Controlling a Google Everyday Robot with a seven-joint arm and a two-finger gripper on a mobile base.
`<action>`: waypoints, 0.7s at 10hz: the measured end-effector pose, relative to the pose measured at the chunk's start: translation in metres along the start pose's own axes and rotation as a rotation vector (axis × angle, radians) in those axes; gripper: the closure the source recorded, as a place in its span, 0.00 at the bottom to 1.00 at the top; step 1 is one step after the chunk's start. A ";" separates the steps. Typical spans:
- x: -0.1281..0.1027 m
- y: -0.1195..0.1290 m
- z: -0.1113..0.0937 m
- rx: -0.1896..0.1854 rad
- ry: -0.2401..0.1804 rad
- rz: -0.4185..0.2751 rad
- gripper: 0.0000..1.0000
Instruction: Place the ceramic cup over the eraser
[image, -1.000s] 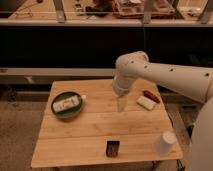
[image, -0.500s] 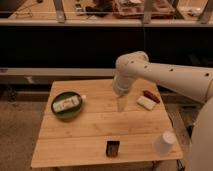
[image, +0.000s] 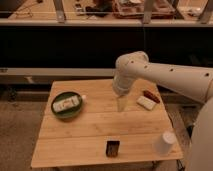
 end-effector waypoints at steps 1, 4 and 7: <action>0.000 0.000 0.000 0.000 0.000 0.000 0.20; 0.006 -0.002 -0.008 0.014 -0.019 0.016 0.20; 0.047 0.015 -0.027 0.019 -0.020 0.076 0.20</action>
